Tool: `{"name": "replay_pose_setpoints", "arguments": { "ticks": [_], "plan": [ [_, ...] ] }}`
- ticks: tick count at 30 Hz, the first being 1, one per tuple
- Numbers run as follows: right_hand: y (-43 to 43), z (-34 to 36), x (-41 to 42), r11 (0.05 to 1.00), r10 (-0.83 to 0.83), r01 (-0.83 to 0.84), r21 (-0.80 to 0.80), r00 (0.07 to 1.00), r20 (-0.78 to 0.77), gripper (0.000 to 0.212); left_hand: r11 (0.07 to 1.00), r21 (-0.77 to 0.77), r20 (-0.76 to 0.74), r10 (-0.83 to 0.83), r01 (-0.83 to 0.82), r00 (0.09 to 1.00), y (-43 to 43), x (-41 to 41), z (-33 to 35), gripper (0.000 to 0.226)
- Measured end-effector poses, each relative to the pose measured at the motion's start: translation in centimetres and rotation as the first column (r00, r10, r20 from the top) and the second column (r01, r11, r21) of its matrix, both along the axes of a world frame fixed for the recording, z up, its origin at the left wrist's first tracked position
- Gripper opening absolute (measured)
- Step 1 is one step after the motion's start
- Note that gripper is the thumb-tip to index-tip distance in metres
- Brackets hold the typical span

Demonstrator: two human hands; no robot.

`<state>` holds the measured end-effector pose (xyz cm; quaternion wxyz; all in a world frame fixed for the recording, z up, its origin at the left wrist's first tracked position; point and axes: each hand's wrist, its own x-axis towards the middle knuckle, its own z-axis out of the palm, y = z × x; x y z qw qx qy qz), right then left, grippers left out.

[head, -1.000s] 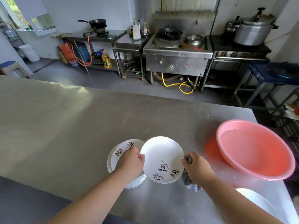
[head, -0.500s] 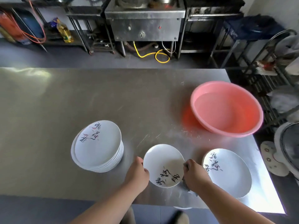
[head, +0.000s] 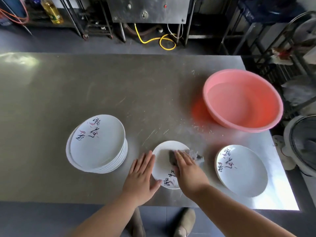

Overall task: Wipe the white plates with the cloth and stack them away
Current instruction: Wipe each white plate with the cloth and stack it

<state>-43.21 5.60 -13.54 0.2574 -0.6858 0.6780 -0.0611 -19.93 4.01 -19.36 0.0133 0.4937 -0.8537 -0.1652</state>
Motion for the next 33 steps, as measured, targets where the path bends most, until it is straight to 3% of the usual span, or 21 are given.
{"name": "replay_pose_setpoints", "arguments": {
  "ticks": [2, 5, 8, 14, 16, 19, 23, 26, 30, 33],
  "plan": [
    [1.2, -2.0, 1.5, 0.983, 0.138, -0.118, 0.138, 0.978, -0.153, 0.076, 1.0, -0.024, -0.017, 0.009, -0.01, 1.0, -0.1, 0.0, -0.5, 0.096],
    [0.9, -3.2, 2.1, 0.972, 0.142, -0.09, 0.217, 0.961, -0.236, 0.095, 0.999, -0.036, -0.041, 0.027, -0.029, 0.999, 0.1, 0.1, -1.3, 0.096],
    [-1.5, -2.7, 2.3, 0.965, 0.191, -0.132, 0.227, 0.946, -0.263, 0.093, 0.999, -0.033, -0.005, 0.016, -0.016, 1.0, 0.1, 0.0, -1.3, 0.093],
    [1.3, -1.4, 1.7, 0.804, 0.588, -0.523, 0.284, 0.773, -0.239, 0.088, 1.0, -0.014, 0.069, 0.006, -0.005, 0.998, -0.2, -0.2, -1.0, 0.095],
    [3.0, -0.8, -0.3, 0.804, 0.594, -0.531, 0.269, 0.744, -0.307, 0.091, 1.0, -0.013, 0.064, 0.009, -0.008, 0.998, -0.1, -0.2, -1.1, 0.096],
    [2.1, 0.0, -2.8, 0.88, 0.472, -0.391, 0.269, 0.776, -0.418, 0.099, 1.0, 0.003, 0.057, 0.003, -0.003, 0.998, -0.3, -0.1, -1.1, 0.097],
    [-1.1, -1.4, -1.0, 0.919, 0.371, -0.269, 0.289, 0.839, -0.399, 0.099, 1.0, 0.003, 0.094, -0.003, 0.003, 0.996, -0.2, 0.0, -1.0, 0.097],
    [-1.0, -1.8, 1.6, 0.899, 0.409, -0.328, 0.29, 0.866, -0.289, 0.097, 1.0, -0.007, 0.107, 0.003, -0.002, 0.994, -0.2, -0.1, -0.9, 0.1],
    [2.6, -0.7, 0.8, 0.793, 0.598, -0.527, 0.307, 0.769, -0.225, 0.094, 1.0, 0.006, 0.093, -0.007, 0.006, 0.996, -0.3, -0.1, -0.7, 0.094],
    [3.4, 1.0, -2.5, 0.793, 0.609, -0.549, 0.263, 0.724, -0.325, 0.092, 1.0, 0.019, 0.075, -0.003, 0.002, 0.997, -0.3, -0.1, -0.7, 0.096]
  ]
}}
